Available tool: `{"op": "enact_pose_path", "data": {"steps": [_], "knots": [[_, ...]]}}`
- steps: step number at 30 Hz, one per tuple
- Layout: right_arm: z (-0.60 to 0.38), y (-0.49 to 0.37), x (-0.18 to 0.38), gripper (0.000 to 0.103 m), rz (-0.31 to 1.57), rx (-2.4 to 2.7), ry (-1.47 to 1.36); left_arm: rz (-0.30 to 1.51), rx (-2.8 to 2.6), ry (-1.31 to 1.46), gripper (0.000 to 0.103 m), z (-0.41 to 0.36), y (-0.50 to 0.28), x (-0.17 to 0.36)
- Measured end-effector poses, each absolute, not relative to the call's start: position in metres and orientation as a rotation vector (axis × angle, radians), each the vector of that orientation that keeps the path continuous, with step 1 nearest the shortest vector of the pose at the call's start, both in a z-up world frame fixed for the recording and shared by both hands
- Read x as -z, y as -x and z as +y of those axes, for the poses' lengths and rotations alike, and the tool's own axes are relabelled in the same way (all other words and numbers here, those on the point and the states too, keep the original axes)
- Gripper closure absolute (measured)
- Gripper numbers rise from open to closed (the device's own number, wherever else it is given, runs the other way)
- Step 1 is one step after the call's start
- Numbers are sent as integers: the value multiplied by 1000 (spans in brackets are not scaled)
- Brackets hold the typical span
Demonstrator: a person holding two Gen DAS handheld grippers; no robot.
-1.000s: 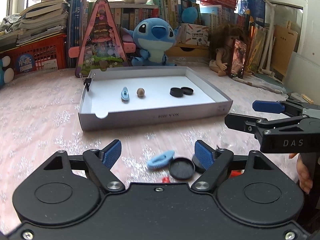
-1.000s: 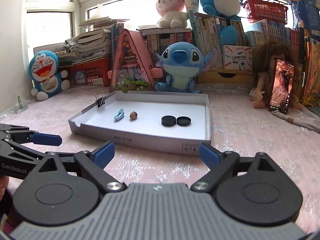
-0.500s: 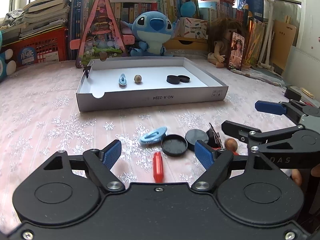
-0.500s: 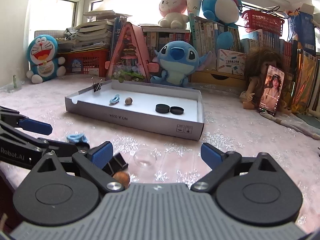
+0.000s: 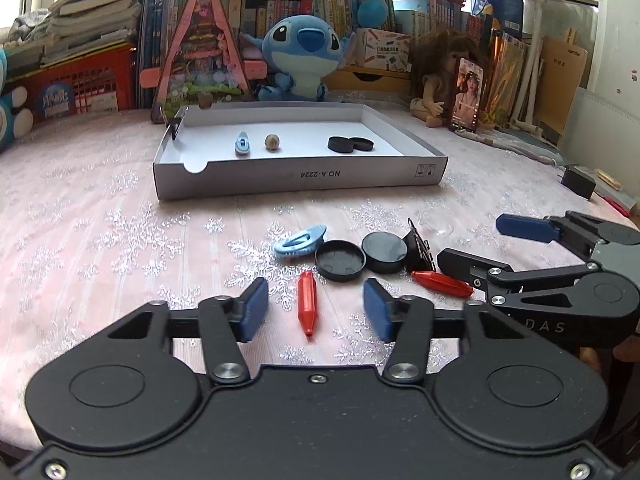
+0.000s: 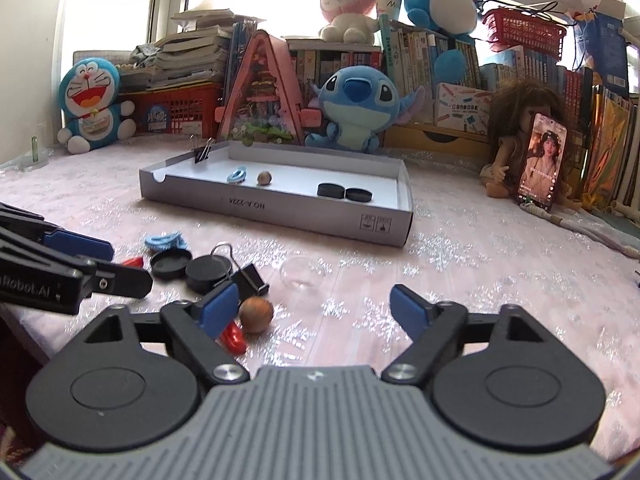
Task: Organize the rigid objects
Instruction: 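Move both tools back to the objects on the table, then grasp the red stick with the left gripper while the right grasps a brown nut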
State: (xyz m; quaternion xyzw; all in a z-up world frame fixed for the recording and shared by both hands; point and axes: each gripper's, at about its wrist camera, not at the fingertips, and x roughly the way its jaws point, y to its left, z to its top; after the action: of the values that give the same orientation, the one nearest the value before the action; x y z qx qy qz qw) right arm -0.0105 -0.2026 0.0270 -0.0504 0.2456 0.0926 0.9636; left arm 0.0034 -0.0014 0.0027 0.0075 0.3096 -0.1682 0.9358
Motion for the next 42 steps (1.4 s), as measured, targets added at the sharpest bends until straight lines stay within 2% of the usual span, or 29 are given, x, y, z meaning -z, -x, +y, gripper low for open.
{"op": "enact_pose_path", "data": {"steps": [5,7,15,17,18,19,22,42], "knots": [[-199,11,-26,31,521,-208,101,632,336,-16,66,0,-3,-3],[-198,11,-25,39,528,-216,100,633,332,-14,69,0,-3,-2],[-196,12,-24,51,539,-237,96,629,320,-15,75,1,-2,-1],[-194,12,-24,56,541,-245,93,629,310,-10,81,1,-2,0],[-194,13,-24,60,542,-249,92,630,305,-10,84,1,-2,0],[-193,13,-24,67,545,-257,92,631,300,-12,92,1,-2,0],[-188,16,-25,81,547,-274,101,633,293,-14,94,1,-2,0],[-198,4,-38,81,553,-173,68,617,239,1,94,9,-11,-11]]}}
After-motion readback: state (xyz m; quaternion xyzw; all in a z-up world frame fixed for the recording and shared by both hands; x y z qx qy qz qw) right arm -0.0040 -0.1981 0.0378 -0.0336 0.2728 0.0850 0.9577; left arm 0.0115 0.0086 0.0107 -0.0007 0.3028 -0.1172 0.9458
